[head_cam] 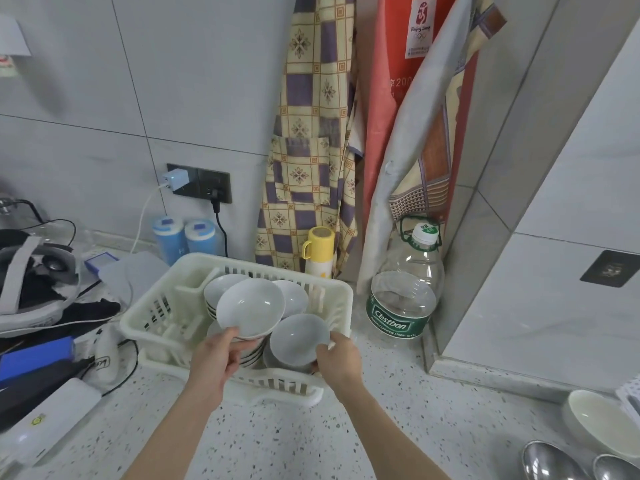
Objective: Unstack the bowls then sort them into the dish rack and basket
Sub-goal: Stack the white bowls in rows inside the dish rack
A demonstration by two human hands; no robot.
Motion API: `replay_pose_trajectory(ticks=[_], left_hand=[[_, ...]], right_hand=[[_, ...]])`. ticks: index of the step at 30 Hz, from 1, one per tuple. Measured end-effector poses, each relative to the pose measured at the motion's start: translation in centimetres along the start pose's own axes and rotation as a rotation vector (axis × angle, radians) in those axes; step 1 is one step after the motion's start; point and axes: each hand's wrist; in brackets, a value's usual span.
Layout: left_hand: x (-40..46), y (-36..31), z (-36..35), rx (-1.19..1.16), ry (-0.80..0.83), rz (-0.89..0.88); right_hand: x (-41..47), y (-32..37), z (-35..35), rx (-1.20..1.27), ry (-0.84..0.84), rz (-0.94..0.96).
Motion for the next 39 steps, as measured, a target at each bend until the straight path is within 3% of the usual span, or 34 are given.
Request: replay_pose_trajectory(ticks=[19, 33, 36, 39], left_hand=[[1.4, 2.0, -1.3, -0.049, 0.064, 0.051], [1.3, 1.1, -1.4, 0.092, 0.074, 0.017], [1.2, 0.8, -1.5, 0.161, 0.061, -0.02], [1.0, 0.3, -1.7, 0.219, 0.039, -0.047]], right_hand=[[1.0, 0.5, -0.5, -0.301, 0.154, -0.01], [1.2, 1.0, -1.6, -0.612, 0.127, 0.069], [0.9, 0.6, -1.5, -0.469, 0.02, 0.079], [0.6, -0.1, -1.2, -0.088, -0.085, 0.024]])
Point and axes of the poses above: each hand's wrist, its own x-axis towards the middle knuckle, its own z-axis out of the back of the hand, y = z × x, and after that the axes turned 12 degrees about -y, right-handed
